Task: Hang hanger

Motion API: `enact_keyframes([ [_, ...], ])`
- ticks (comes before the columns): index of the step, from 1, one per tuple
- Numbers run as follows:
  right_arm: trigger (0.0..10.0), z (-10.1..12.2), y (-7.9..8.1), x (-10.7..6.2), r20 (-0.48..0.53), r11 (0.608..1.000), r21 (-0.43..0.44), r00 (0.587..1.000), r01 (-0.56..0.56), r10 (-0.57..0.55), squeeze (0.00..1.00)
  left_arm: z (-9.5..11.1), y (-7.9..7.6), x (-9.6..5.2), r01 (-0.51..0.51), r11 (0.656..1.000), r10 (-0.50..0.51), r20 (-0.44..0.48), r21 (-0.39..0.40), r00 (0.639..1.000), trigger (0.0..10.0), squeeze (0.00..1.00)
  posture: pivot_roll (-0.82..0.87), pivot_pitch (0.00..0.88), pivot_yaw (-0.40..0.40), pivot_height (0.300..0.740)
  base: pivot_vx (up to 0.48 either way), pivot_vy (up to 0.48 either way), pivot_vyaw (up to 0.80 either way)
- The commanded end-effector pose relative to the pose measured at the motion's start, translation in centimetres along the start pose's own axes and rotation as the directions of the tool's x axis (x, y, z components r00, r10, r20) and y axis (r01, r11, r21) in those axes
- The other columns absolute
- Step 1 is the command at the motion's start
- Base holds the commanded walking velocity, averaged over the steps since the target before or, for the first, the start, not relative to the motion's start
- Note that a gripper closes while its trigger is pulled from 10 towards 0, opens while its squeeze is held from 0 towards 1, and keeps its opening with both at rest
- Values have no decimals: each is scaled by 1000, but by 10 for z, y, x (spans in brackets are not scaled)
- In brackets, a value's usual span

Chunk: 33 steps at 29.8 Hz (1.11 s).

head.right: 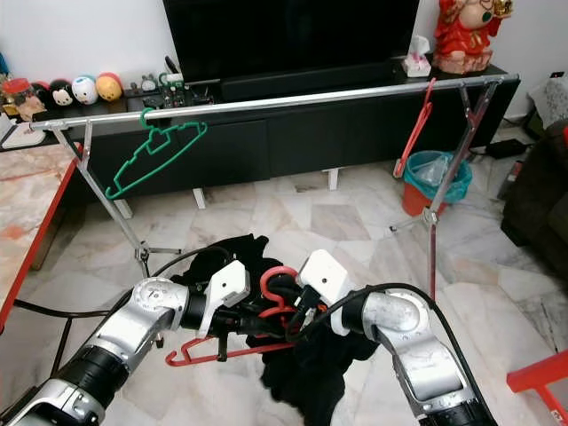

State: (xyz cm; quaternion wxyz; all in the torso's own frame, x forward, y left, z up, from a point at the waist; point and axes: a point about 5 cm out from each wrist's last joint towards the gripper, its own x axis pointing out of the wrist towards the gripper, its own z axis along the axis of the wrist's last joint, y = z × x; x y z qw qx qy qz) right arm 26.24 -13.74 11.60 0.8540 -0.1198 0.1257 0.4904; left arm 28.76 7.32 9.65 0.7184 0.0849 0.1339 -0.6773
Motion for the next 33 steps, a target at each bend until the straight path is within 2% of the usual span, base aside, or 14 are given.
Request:
enact_keyframes([
  [1, 10000, 10, 12, 3, 60, 998, 6, 996, -65, 65, 0, 17, 4, -2, -15, 999, 12, 63, 38, 998, 10000, 0, -79, 0, 31, 740, 0, 0, 0],
  [7, 10000, 4, 15, 2, 20, 998, -18, 998, -55, 55, 0, 18, 5, -1, -24, 999, 21, 71, 40, 997, 10000, 0, -80, 0, 30, 740, 0, 0, 0],
  [12, 10000, 3, 17, 0, 26, 999, -7, 998, -54, 54, 0, 20, 6, -1, -36, 999, 33, 89, 36, 995, 10000, 0, -81, 0, 30, 740, 0, 0, 0],
  [13, 10000, 3, 17, 0, 23, 998, -3, 998, -55, 55, 1000, 21, 6, -1, -37, 999, 33, 91, 36, 995, 10000, 0, -81, 0, 30, 740, 0, 0, 0],
  [20, 10000, 3, 18, -1, 19, 999, 0, 998, -53, 53, 1000, 24, 8, 0, -52, 998, 48, 113, 41, 992, 10000, 0, -83, 0, 29, 740, 0, 0, 0],
  [33, 10000, 5, 20, -2, 11, 998, 1, 997, -70, 70, 1000, 28, 18, 1, -165, 985, 155, 144, 59, 977, 10000, 0, -89, 0, 26, 740, 0, 0, 0],
])
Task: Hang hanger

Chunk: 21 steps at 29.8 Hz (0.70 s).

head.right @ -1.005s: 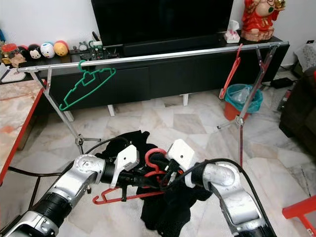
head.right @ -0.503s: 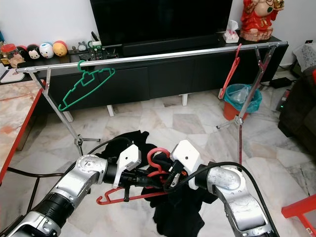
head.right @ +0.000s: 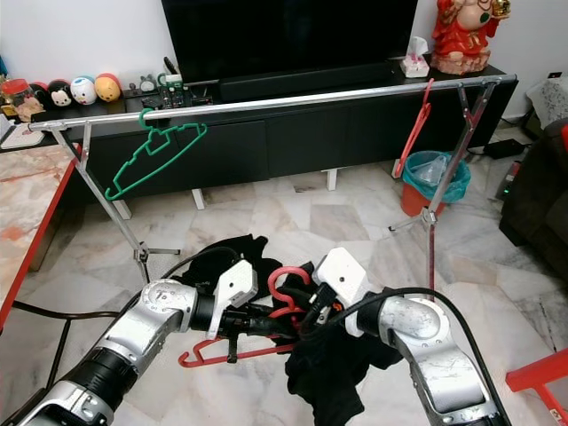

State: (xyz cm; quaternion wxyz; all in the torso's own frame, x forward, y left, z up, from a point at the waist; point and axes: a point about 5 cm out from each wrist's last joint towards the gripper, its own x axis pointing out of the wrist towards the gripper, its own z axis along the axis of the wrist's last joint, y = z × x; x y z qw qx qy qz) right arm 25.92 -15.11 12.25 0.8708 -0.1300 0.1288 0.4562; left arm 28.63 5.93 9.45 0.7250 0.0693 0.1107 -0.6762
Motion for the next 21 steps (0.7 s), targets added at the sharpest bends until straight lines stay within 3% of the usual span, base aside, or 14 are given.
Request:
enact_keyframes([
  [1, 10000, 4, 26, 11, 30, 989, 1, 989, -147, 147, 1000, 27, 21, -11, -156, 986, 150, 91, 61, 984, 10000, 0, -89, 0, 25, 740, 0, 0, 0],
  [21, 10000, 8, 37, 4, 27, 973, -3, 972, -232, 232, 1000, 28, 25, -9, -179, 981, 171, 113, 70, 979, 10000, 0, -98, 0, 24, 740, 0, 0, 0],
])
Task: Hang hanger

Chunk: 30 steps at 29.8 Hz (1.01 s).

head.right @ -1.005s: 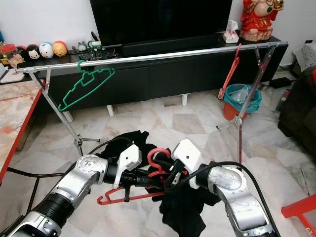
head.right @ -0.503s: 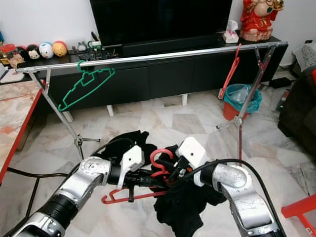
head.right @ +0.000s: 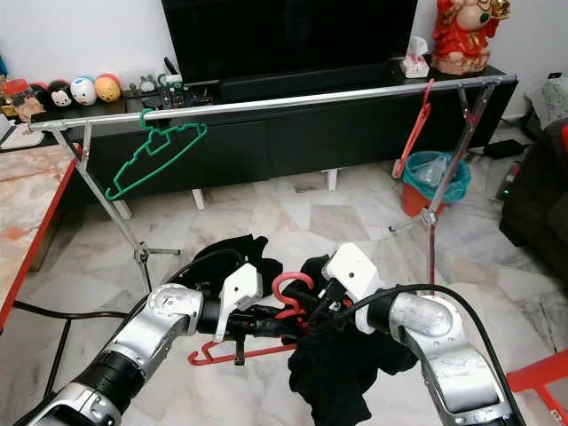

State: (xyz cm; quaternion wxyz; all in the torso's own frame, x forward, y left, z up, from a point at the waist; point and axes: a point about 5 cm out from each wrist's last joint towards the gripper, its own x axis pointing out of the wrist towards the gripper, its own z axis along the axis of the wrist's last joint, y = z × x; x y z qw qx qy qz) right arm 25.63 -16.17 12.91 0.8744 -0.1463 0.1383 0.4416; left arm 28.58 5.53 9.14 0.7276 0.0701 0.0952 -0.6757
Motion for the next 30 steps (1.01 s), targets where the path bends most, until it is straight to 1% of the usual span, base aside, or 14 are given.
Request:
enact_keyframes([
  [1, 10000, 6, 43, 13, 57, 963, 2, 961, -270, 270, 1000, 30, 26, -12, -171, 984, 166, 87, 52, 982, 10000, 0, -98, 0, 25, 740, 0, 0, 0],
  [14, 10000, 0, 51, 5, -8, 950, -24, 950, -313, 313, 1000, 28, 26, -12, -166, 985, 162, 82, 49, 983, 10000, 0, -102, 0, 24, 740, 0, 0, 0],
  [18, 10000, -1, 49, 2, -33, 952, -37, 953, -303, 302, 1000, 26, 30, -13, -210, 975, 206, 65, 66, 976, 10000, 0, -103, 0, 24, 740, 0, 0, 0],
  [21, 10000, -1, 51, 0, -39, 948, -44, 949, -314, 312, 1000, 26, 31, -12, -216, 974, 211, 68, 65, 975, 10000, 0, -107, 0, 23, 740, 0, 0, 0],
  [22, 10000, -2, 52, -1, -54, 945, -54, 946, -322, 320, 816, 26, 30, -11, -207, 976, 203, 73, 62, 977, 10000, 0, -107, 0, 23, 740, 0, 0, 0],
  [23, 10000, -2, 52, -1, -59, 945, -56, 945, -324, 320, 816, 26, 30, -11, -205, 977, 201, 73, 62, 977, 10000, 0, -107, 0, 23, 740, 0, 0, 0],
  [24, 10000, -3, 52, -1, -64, 944, -64, 945, -325, 321, 55, 26, 29, -11, -204, 977, 199, 74, 62, 977, 10000, 0, -107, 0, 23, 740, 0, 0, 0],
  [25, 10000, -4, 52, -2, -73, 943, -66, 944, -325, 321, 0, 27, 29, -11, -204, 977, 199, 75, 62, 977, 10000, 0, -107, 0, 23, 740, 0, 0, 0],
  [27, 10000, -7, 52, -4, -123, 937, -84, 937, -339, 328, 0, 27, 29, -10, -199, 978, 194, 79, 61, 978, 10000, 0, -107, 0, 24, 740, 0, 0, 0],
  [28, 10000, -7, 52, -4, -123, 937, -84, 937, -339, 328, 0, 27, 29, -10, -199, 978, 194, 79, 61, 978, 10000, 0, -107, 0, 24, 740, 0, 0, 0],
  [30, 10000, -10, 49, -8, -166, 933, -101, 931, -345, 326, 0, 26, 29, -10, -199, 978, 194, 77, 63, 978, 10000, 0, -108, 0, 22, 740, 0, 0, 0],
])
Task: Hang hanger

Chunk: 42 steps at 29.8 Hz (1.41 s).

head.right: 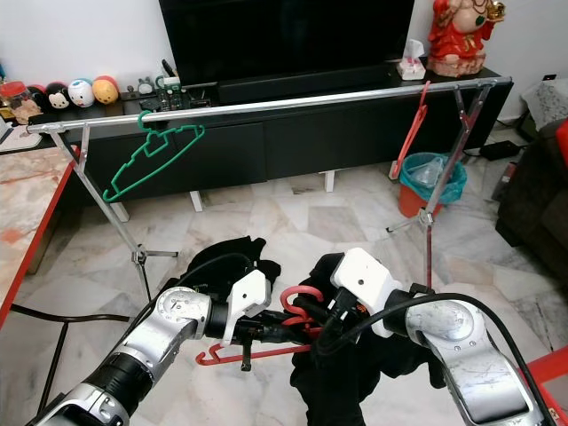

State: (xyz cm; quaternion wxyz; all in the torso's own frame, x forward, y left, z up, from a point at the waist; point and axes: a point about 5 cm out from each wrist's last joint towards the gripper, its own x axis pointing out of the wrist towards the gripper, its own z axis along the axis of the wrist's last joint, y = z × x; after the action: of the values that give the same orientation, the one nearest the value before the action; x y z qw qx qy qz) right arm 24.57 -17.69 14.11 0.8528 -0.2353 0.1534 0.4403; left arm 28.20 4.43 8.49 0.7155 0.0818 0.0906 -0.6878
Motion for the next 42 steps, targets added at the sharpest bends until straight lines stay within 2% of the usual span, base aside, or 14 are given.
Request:
enact_keyframes([
  [1, 10000, -4, 52, 14, -14, 939, -4, 939, -343, 343, 0, 29, 34, -24, -230, 973, 227, 81, 34, 970, 10000, 0, -108, 0, 22, 740, 0, 0, 0],
  [4, 10000, -4, 51, 9, -34, 933, -32, 934, -357, 356, 0, 29, 34, -24, -231, 972, 227, 81, 34, 970, 10000, 0, -111, 0, 23, 740, 0, 0, 0],
  [6, 10000, -10, 51, 5, -92, 924, -85, 926, -373, 365, 0, 28, 33, -23, -227, 973, 223, 80, 33, 971, 10000, 0, -113, 0, 24, 740, 0, 0, 0],
  [11, 10000, -15, 46, -1, -129, 927, -111, 930, -358, 344, 0, 27, 33, -22, -219, 975, 216, 80, 30, 973, 10000, 0, -116, 0, 24, 740, 0, 0, 0],
  [17, 10000, -14, 42, -5, -61, 933, -68, 935, -354, 351, 0, 26, 32, -21, -212, 977, 209, 75, 32, 975, 10000, 0, -119, 0, 30, 740, 0, 0, 0],
  [20, 10000, -22, 59, -11, -73, 869, -47, 869, -493, 490, 0, 26, 32, -21, -197, 980, 195, 67, 33, 979, 10000, 0, -120, 0, 32, 740, 0, 0, 0],
  [22, 10000, -29, 62, -13, -110, 857, -31, 854, -514, 508, 0, 26, 32, -21, -194, 981, 191, 65, 33, 979, 10000, 0, -119, 0, 33, 740, 0, 0, 0],
  [26, 10000, -38, 59, -15, -150, 874, 28, 863, -484, 483, 0, 25, 32, -22, -196, 980, 194, 59, 37, 979, 10000, 0, -121, 0, 34, 740, 0, 0, 0],
  [30, 10000, -34, 61, -19, -87, 858, 48, 854, -511, 514, 0, 24, 31, -22, -195, 980, 193, 55, 39, 980, 10000, 0, -124, 0, 36, 740, 0, 0, 0],
  [34, 10000, -39, 59, -17, -104, 871, 41, 865, -490, 491, 0, 25, 32, -21, -202, 979, 199, 59, 42, 978, 10000, 0, -123, 0, 36, 740, 0, 0, 0],
  [38, 10000, -34, 51, -10, -69, 906, 25, 903, -423, 423, 0, 26, 34, -21, -215, 976, 212, 65, 43, 975, 10000, 0, -121, 0, 37, 740, 0, 0, 0],
  [39, 10000, -31, 43, -5, -46, 934, 22, 933, -356, 357, 0, 26, 34, -21, -214, 976, 211, 64, 42, 975, 10000, 0, -121, 0, 38, 740, 0, 0, 0],
  [41, 10000, -27, 35, 0, -19, 956, 16, 956, -291, 292, 0, 25, 34, -21, -213, 976, 211, 63, 40, 976, 10000, 0, -121, 0, 38, 740, 0, 0, 0],
  [42, 10000, -23, 26, 4, 13, 978, 12, 978, -207, 207, 0, 25, 33, -21, -214, 976, 211, 62, 40, 975, 10000, 0, -120, 0, 37, 740, 0, 0, 0],
])
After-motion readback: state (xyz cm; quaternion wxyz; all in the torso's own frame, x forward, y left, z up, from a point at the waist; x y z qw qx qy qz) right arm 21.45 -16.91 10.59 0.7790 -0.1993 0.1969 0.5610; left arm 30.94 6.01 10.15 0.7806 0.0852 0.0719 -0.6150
